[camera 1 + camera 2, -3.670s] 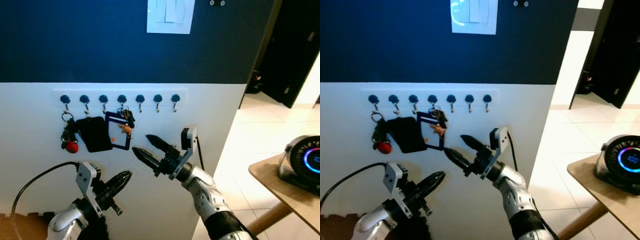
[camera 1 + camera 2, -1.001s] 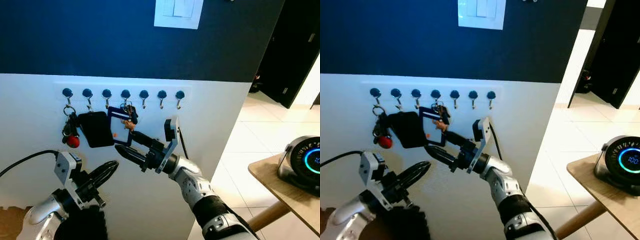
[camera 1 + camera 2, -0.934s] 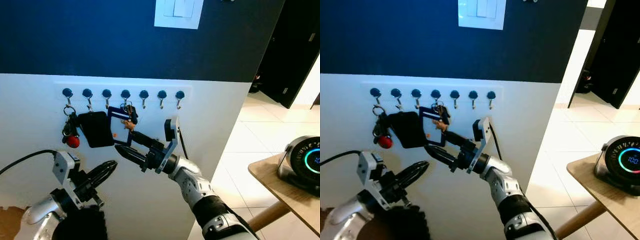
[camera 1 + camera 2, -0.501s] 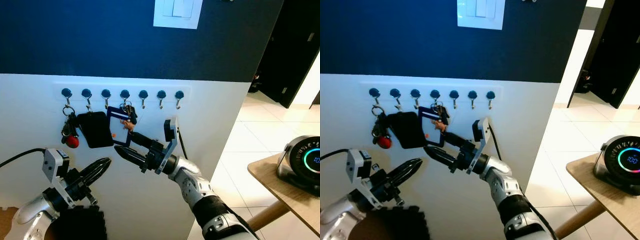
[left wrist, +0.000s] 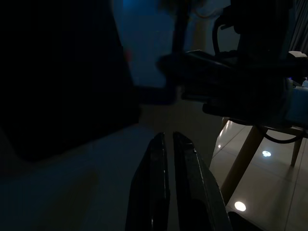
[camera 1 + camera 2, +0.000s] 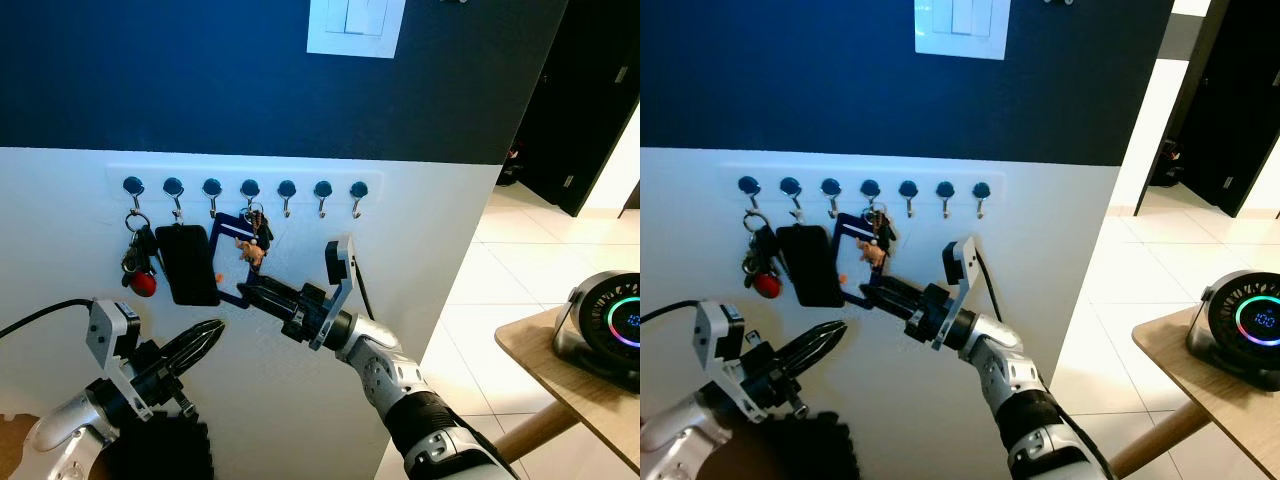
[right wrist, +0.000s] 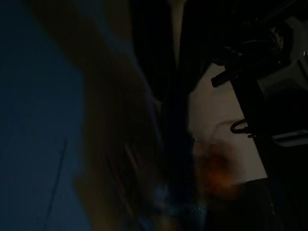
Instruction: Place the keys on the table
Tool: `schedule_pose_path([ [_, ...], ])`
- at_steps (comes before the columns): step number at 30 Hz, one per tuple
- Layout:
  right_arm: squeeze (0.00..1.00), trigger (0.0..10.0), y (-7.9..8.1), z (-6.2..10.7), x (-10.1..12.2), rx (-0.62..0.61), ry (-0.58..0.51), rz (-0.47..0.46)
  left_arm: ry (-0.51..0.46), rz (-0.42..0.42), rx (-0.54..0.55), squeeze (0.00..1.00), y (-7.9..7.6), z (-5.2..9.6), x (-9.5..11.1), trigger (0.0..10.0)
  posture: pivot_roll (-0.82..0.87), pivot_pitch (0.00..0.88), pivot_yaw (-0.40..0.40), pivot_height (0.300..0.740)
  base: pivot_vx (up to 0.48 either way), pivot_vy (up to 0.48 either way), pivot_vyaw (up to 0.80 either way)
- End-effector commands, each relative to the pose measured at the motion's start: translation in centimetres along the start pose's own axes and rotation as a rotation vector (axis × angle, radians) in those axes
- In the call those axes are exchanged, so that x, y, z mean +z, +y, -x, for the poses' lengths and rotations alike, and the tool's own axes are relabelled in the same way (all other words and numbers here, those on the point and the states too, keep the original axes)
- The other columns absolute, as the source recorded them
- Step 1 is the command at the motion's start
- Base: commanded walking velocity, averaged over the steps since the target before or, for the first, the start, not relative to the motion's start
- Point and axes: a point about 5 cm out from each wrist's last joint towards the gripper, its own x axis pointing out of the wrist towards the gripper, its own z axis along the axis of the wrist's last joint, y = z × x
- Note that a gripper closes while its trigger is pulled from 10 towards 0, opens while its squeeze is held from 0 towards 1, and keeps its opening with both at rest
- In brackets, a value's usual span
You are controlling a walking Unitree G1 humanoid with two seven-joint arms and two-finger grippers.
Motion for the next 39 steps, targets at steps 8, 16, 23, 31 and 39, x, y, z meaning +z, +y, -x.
schedule_pose_path([
  [8,0.0,0.0,1.3,-2.1,-0.2,0.059,-0.023,-0.029,0.031,-0.007,-0.031,0.0,-0.1,-0.4,-0.1,10.0,0.06,0.029,-0.077,0.74,0.0,0.0,0.0],
  [16,0.0,0.0,1.3,-2.2,0.6,0.063,-0.064,-0.016,0.039,-0.007,-0.03,0.0,-0.1,-0.4,-0.2,10.0,0.06,0.026,-0.079,0.74,0.0,0.0,0.0],
  [23,0.0,4.9,1.5,-2.4,2.8,0.057,-0.15,0.026,0.039,-0.003,-0.036,0.0,-0.2,-0.6,-0.2,10.0,0.06,0.035,-0.077,0.74,0.0,0.0,0.0],
  [31,0.0,10.0,1.4,-2.6,4.7,0.029,-0.204,0.044,0.053,0.002,-0.052,0.0,-0.4,-0.9,-0.5,10.0,0.05,0.039,-0.07,0.74,0.0,0.0,0.0],
  [39,0.0,10.0,0.9,-3.0,3.2,-0.047,-0.029,-0.021,0.077,0.003,-0.068,0.0,-0.6,-1.0,-0.7,10.0,0.05,0.039,-0.069,0.74,0.0,0.0,0.0],
])
